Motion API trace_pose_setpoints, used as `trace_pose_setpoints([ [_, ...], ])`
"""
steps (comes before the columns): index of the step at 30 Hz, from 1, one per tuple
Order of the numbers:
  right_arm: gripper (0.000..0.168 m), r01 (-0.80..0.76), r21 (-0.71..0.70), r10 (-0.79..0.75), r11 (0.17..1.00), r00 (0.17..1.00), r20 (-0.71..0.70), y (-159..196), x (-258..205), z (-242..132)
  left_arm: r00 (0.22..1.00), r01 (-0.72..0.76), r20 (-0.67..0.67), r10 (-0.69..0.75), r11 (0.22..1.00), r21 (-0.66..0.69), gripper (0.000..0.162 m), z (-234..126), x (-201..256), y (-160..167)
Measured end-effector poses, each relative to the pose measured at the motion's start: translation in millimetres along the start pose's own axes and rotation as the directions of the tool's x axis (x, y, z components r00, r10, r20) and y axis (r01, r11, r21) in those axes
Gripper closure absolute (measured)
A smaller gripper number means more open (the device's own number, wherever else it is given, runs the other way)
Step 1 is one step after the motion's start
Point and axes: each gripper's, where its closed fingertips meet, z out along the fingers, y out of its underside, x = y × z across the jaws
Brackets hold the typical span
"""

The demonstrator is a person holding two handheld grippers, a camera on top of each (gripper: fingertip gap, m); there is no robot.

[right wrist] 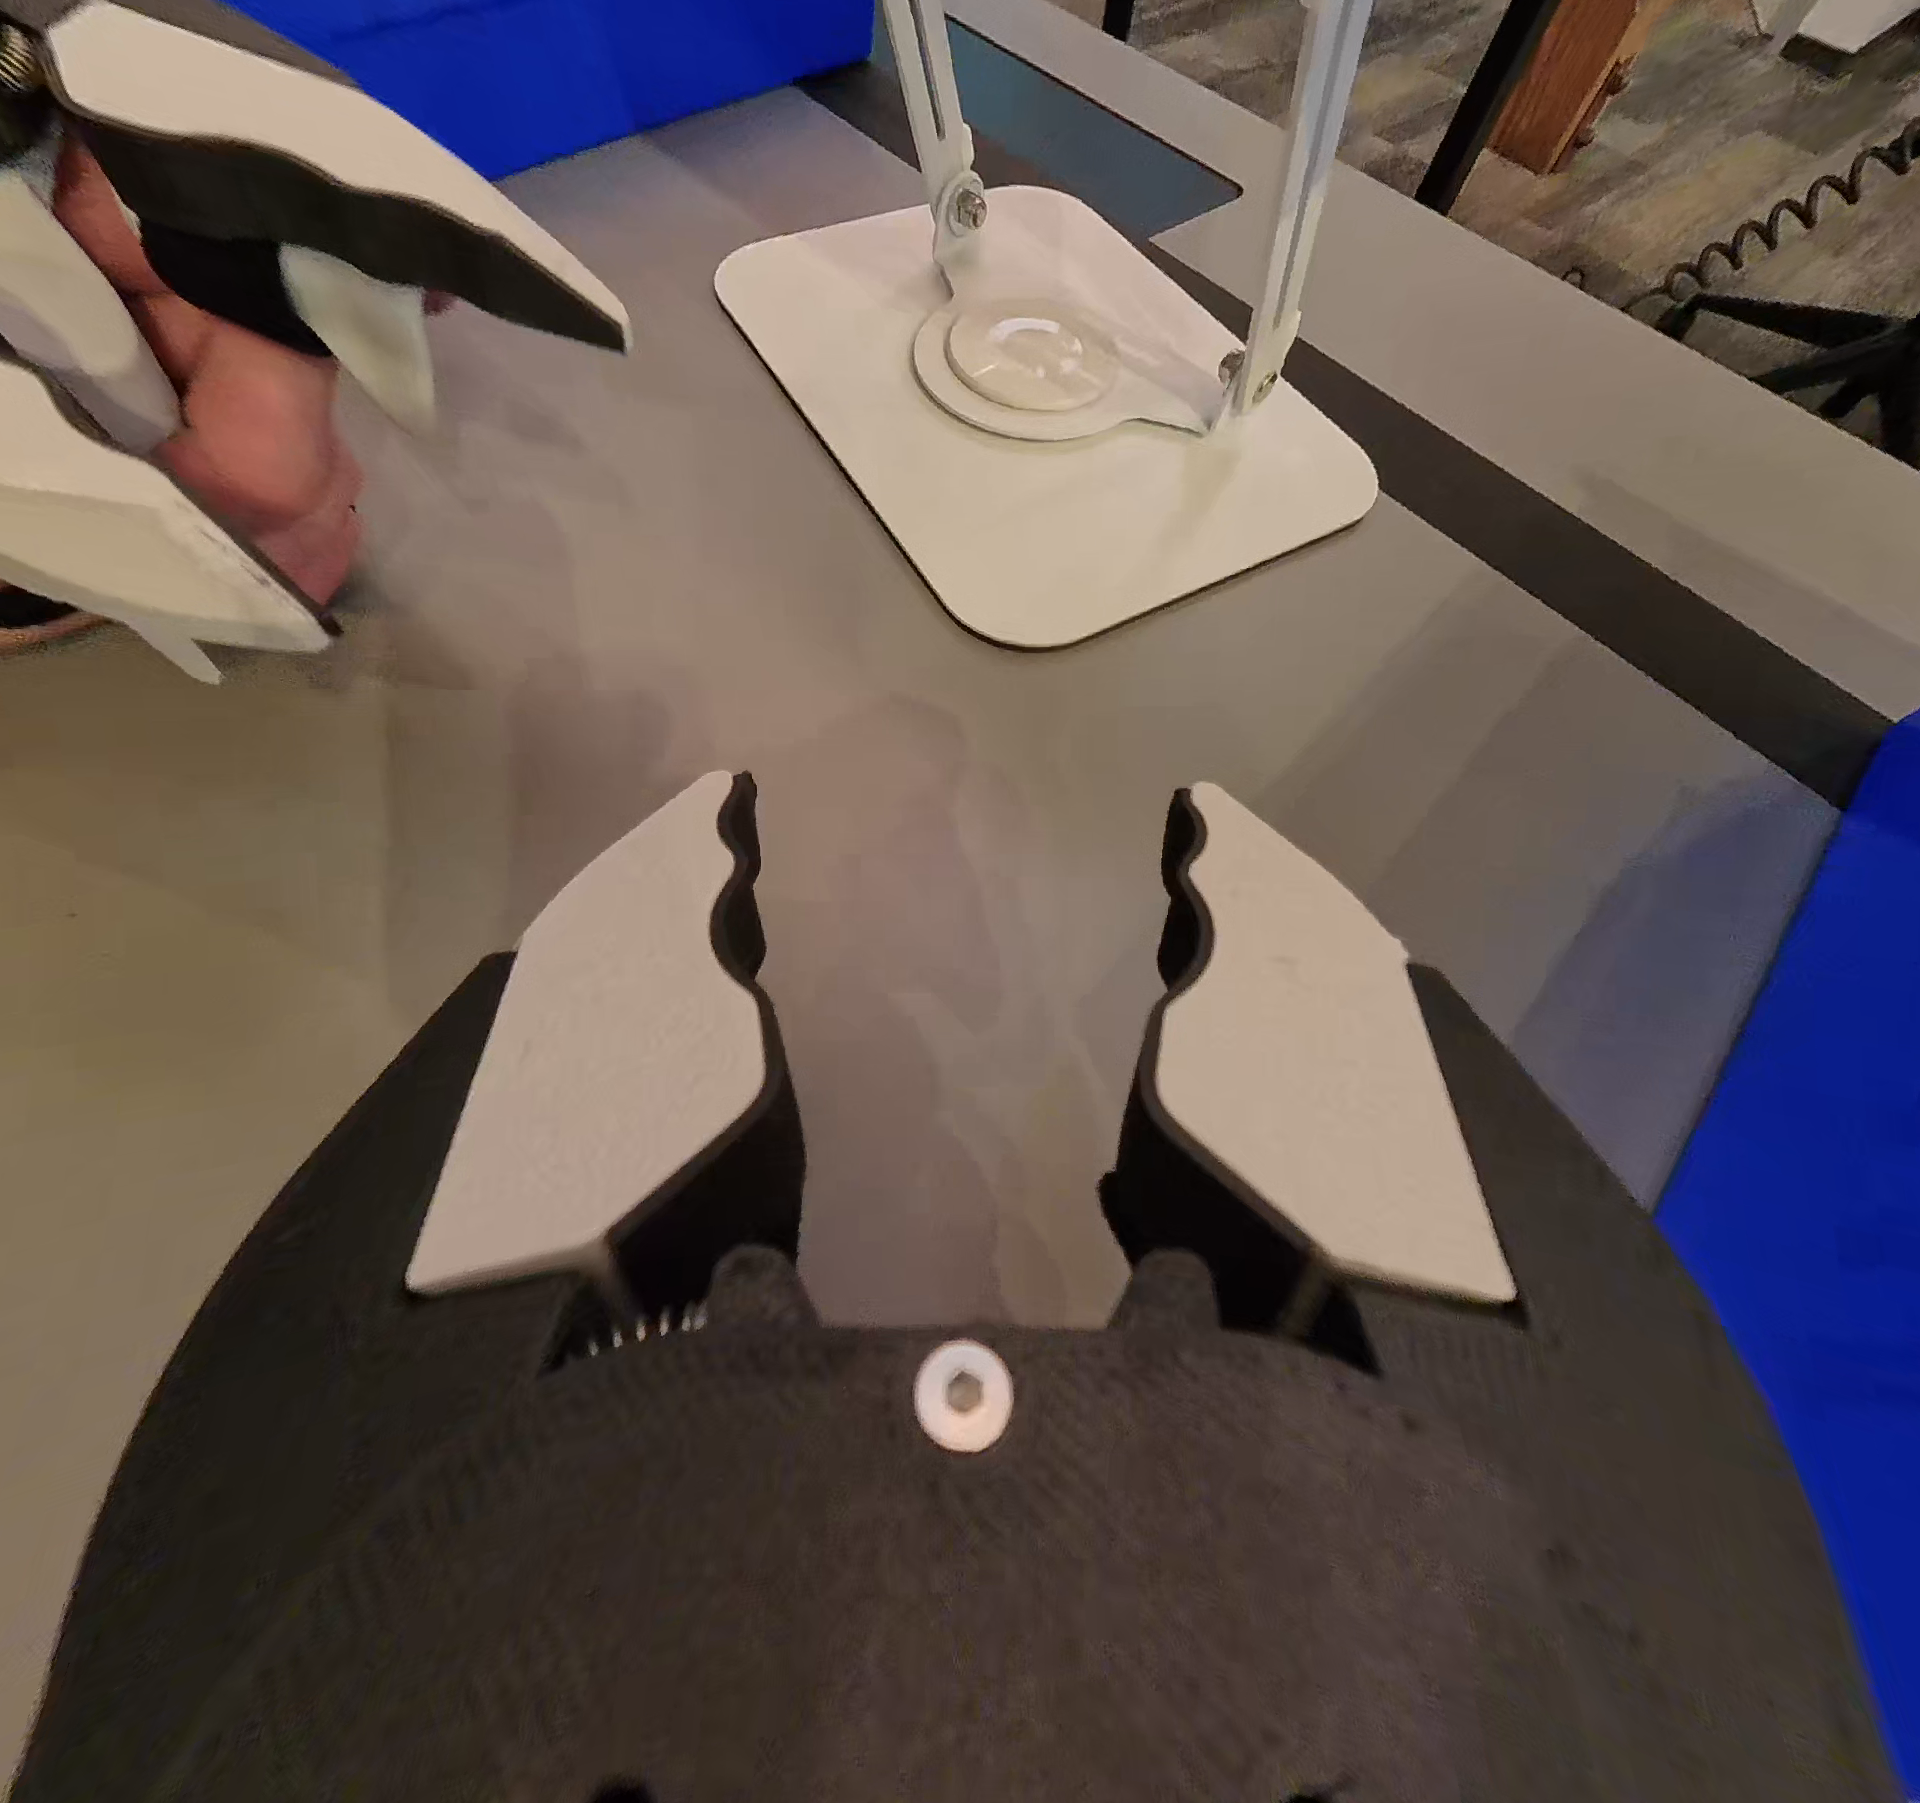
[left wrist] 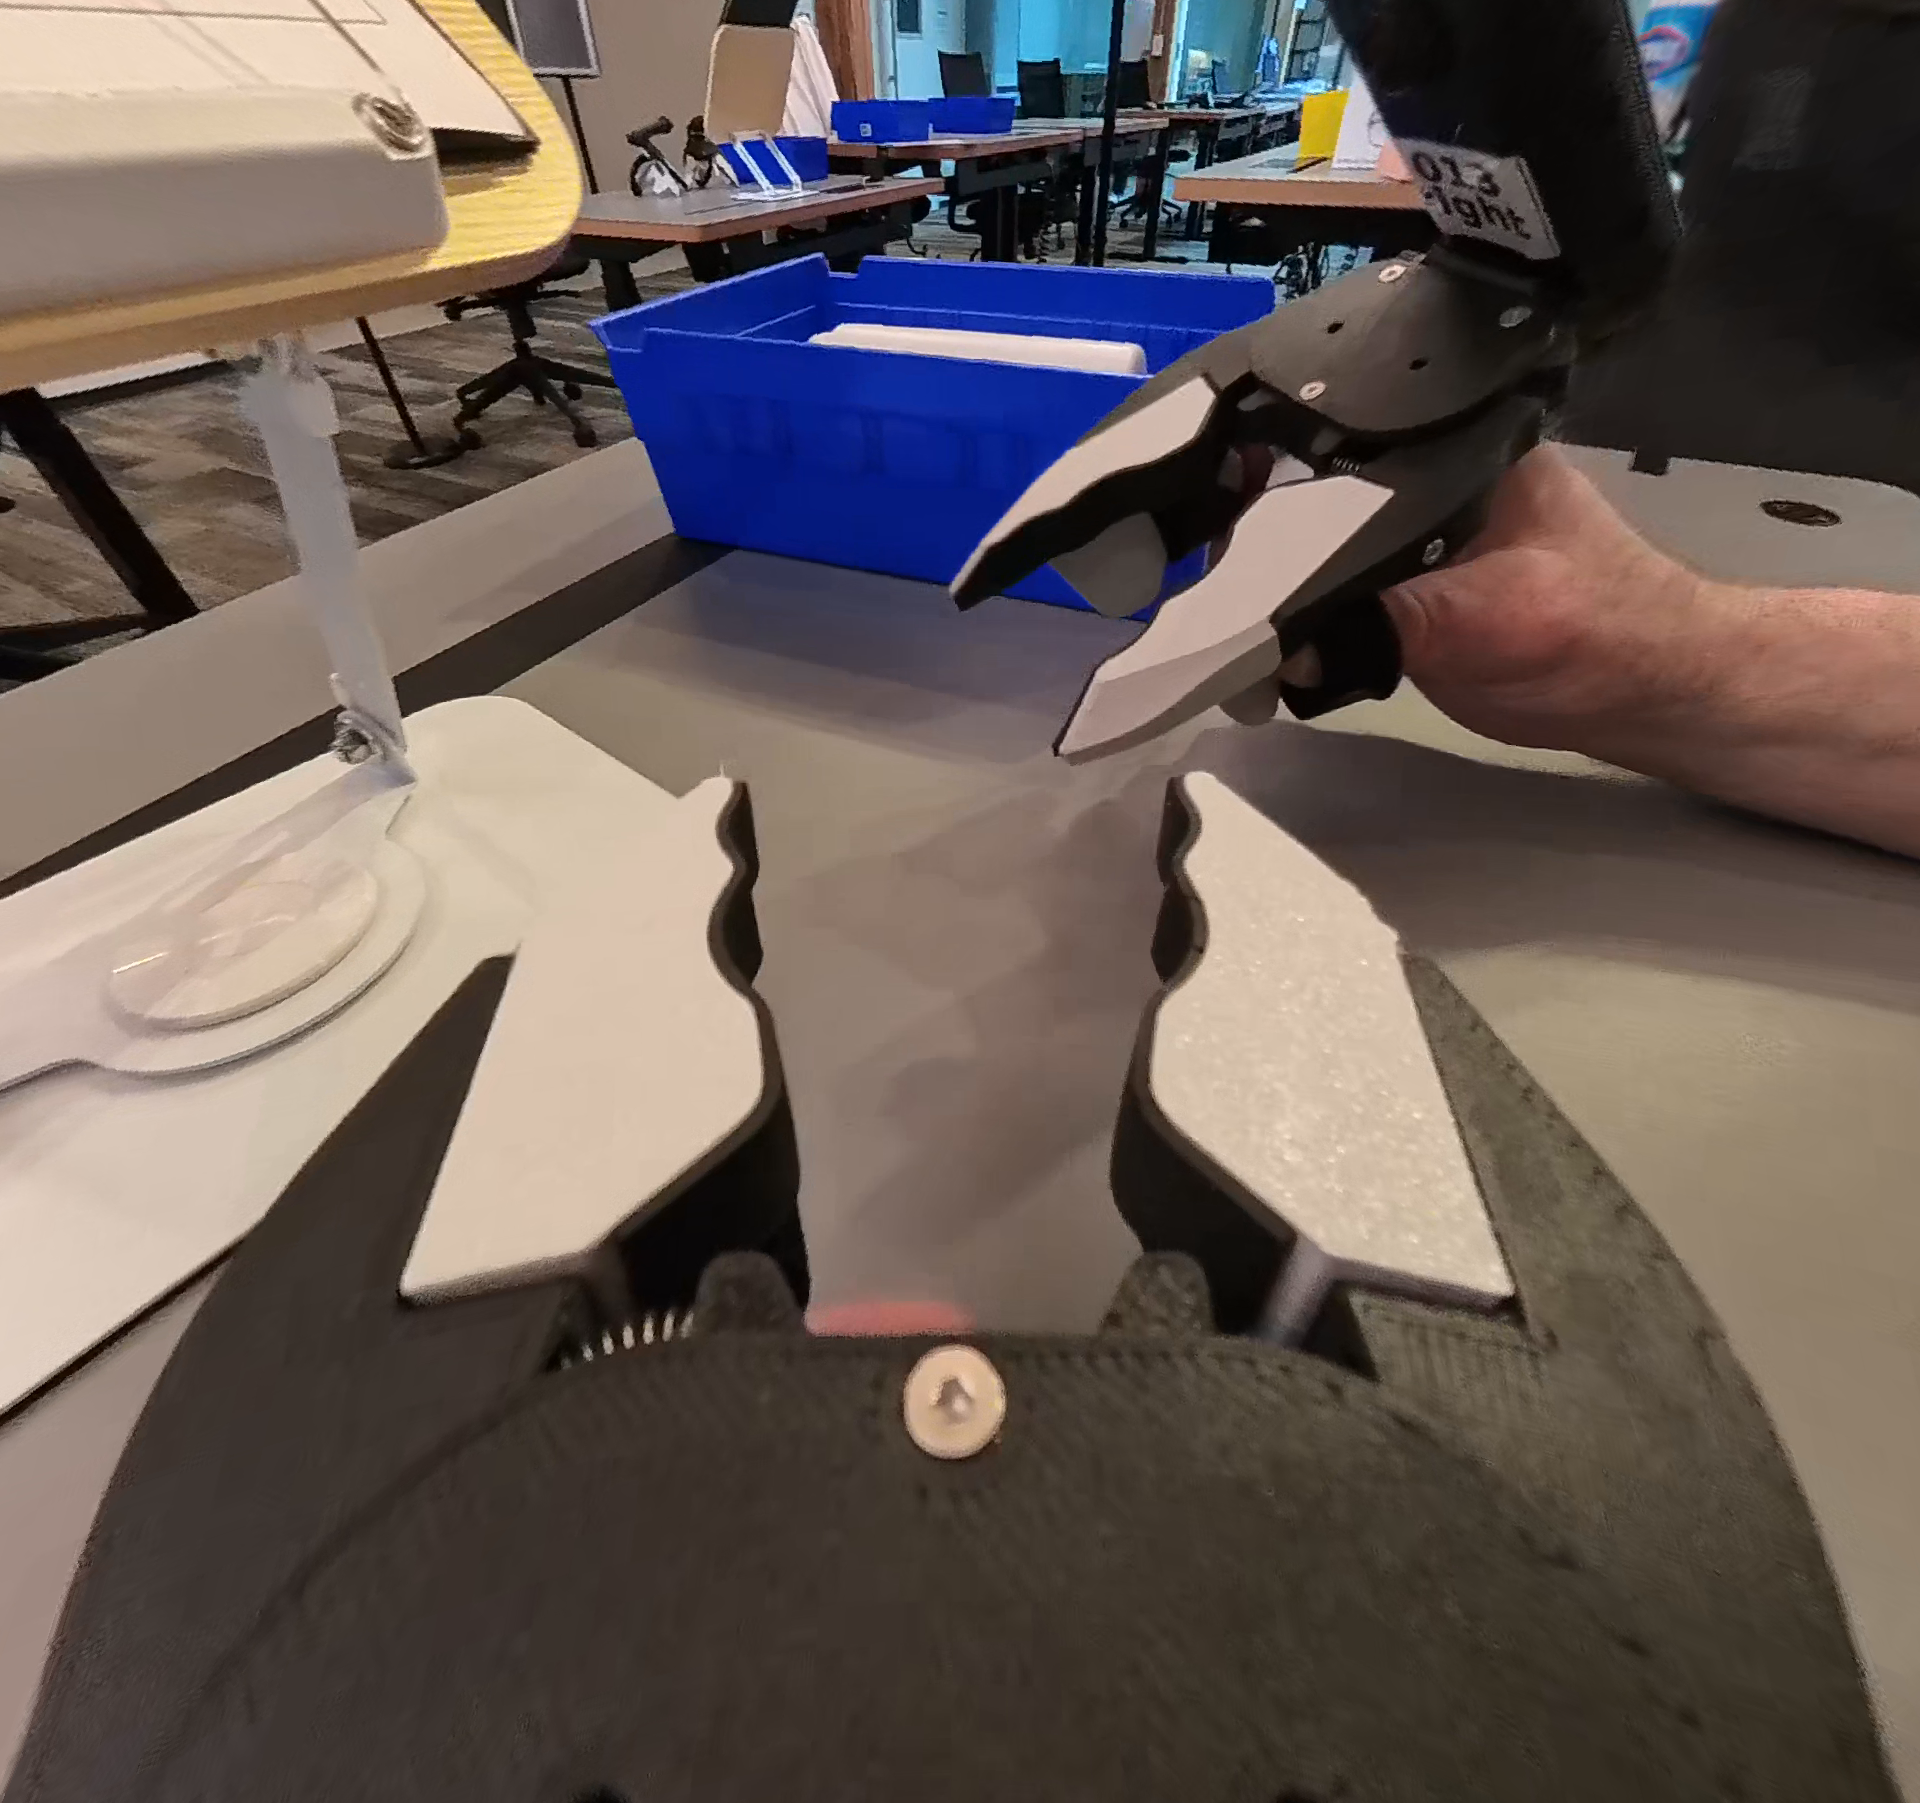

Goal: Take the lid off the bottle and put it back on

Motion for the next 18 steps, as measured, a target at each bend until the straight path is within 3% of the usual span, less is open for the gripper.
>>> trace_pose_setpoints([
  [18,0.091,0.034,-0.03,-0.034,0.999,0.999,0.016,5.7,-4.3,6.9,1.0,0.011,0.023,-0.011,1.0,-0.012,0.086,1.0,-4.7,1.7],
])
